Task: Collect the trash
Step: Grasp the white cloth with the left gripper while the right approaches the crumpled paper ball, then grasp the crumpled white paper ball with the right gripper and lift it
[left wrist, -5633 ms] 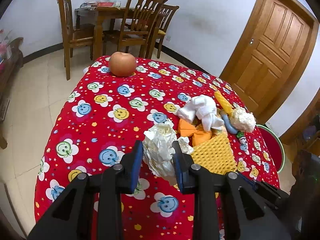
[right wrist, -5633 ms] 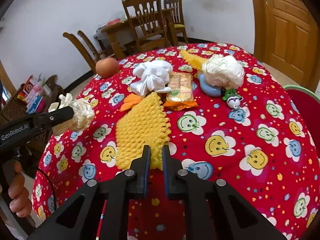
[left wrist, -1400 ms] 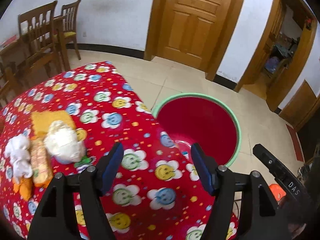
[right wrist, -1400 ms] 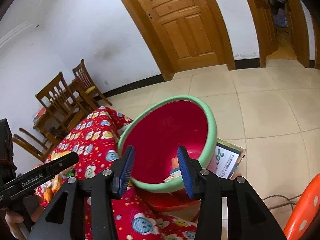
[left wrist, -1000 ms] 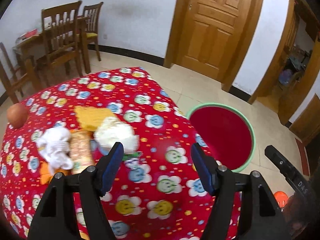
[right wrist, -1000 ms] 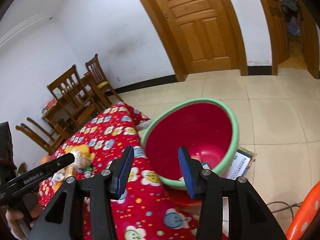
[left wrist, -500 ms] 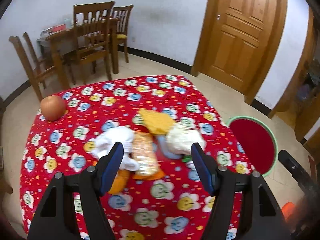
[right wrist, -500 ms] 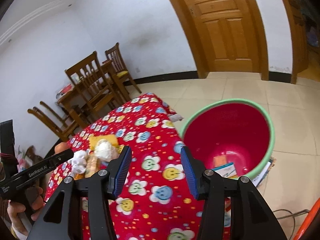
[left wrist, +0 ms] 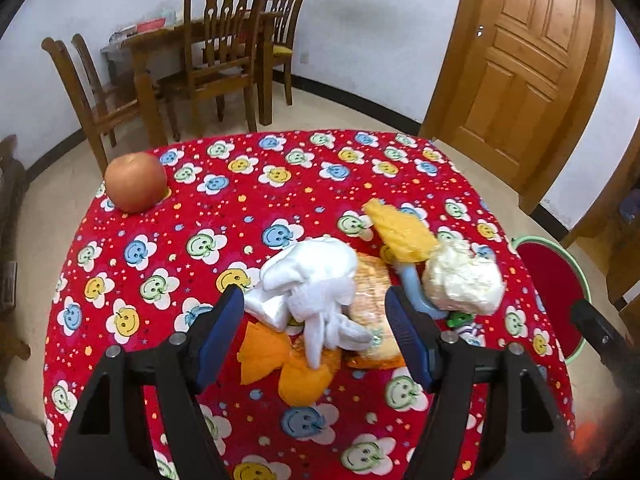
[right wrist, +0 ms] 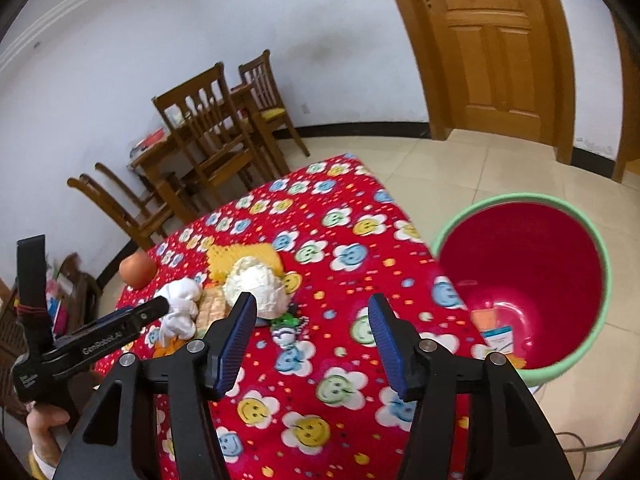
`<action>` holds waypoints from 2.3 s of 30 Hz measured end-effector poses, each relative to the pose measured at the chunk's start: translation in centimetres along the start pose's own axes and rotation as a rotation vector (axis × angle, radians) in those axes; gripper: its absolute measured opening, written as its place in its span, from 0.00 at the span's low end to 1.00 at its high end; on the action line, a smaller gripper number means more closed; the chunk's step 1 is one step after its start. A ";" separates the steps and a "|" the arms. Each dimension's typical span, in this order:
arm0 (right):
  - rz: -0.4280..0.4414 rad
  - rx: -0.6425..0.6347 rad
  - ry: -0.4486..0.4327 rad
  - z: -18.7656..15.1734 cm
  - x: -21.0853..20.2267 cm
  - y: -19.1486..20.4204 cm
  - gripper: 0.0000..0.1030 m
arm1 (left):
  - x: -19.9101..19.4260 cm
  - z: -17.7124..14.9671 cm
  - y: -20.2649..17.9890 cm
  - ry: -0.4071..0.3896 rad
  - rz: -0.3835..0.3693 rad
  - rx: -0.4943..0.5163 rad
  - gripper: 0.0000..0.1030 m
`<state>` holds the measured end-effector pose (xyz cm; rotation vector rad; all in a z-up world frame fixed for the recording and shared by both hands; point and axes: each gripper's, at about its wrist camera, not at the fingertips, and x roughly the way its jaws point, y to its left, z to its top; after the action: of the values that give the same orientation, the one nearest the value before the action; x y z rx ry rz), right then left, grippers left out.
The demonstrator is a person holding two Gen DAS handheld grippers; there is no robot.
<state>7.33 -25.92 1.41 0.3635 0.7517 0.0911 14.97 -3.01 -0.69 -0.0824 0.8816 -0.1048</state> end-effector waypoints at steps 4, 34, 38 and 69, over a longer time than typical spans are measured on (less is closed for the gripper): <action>0.013 -0.014 0.025 0.1 1.7 1.1 0.58 | 1.3 0.1 0.3 0.016 -0.005 -0.007 0.70; 0.077 -0.064 0.088 -0.3 6.3 3.3 0.17 | 2.9 -0.2 1.1 0.027 -0.078 -0.034 0.38; 0.082 -0.073 0.065 -0.4 5.2 3.4 0.09 | 1.8 -0.3 1.0 0.007 -0.086 -0.038 0.38; 0.054 -0.030 0.067 -0.1 5.9 3.8 0.53 | -0.2 -0.6 2.1 -0.038 -0.095 -0.079 0.38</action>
<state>11.76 -21.13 -1.13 0.3538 0.8058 0.1657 14.51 -0.95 -1.20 -0.2000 0.8443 -0.1570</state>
